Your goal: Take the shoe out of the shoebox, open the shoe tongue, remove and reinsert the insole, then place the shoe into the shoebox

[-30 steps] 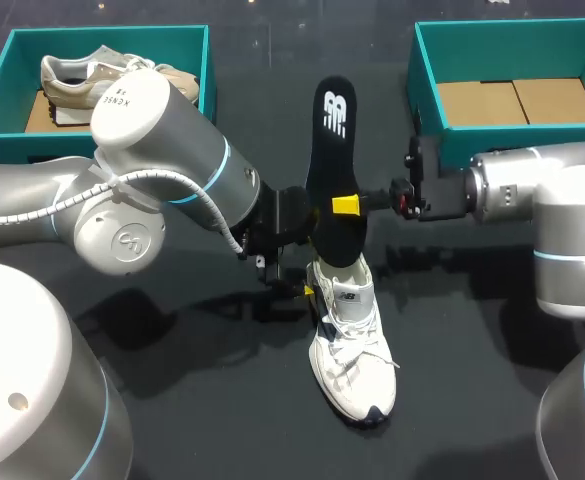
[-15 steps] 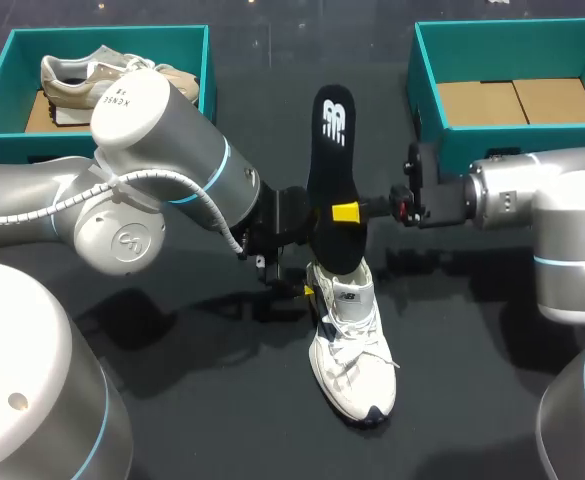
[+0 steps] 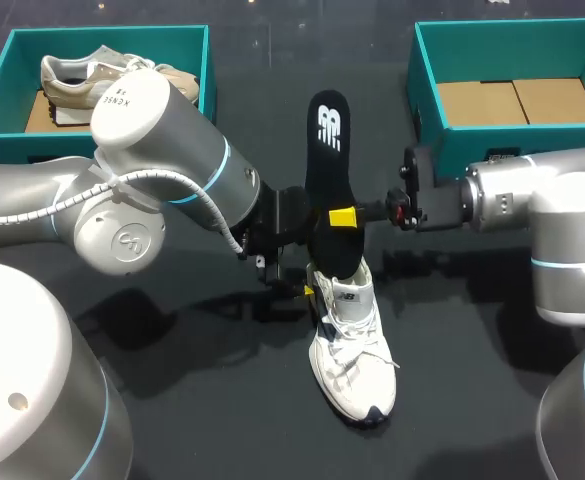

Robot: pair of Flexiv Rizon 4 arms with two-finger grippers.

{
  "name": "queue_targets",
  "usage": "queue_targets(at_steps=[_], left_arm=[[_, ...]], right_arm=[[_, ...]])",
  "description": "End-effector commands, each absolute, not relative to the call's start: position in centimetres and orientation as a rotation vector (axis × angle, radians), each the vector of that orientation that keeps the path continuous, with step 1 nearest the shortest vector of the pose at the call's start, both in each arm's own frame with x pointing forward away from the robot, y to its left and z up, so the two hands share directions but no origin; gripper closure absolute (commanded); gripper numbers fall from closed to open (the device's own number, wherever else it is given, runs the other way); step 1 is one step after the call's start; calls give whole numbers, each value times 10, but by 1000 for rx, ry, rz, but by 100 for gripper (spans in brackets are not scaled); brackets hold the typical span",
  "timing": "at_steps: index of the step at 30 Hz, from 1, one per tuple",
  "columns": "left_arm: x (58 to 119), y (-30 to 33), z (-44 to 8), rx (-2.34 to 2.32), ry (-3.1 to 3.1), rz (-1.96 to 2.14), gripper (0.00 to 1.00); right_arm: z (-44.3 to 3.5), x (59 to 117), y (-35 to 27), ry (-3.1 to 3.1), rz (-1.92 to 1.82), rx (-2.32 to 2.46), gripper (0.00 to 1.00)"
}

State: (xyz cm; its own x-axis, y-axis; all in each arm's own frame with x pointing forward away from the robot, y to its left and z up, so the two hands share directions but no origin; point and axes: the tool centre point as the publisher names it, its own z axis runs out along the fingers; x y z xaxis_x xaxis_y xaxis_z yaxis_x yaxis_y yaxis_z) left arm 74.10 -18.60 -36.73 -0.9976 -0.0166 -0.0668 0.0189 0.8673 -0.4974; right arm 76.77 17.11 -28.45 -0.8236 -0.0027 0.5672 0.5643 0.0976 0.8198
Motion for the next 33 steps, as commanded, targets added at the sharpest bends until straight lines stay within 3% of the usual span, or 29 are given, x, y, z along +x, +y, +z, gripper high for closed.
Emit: queue_targets(at_steps=[1,33], left_arm=[[741,-185,-368,4,2969,-795,0],[741,-185,-368,4,2969,-795,0]], right_arm=[[-286,765,172,-1957,-1773,-560,100],[-304,745,168,-1930,-1722,-586,100]])
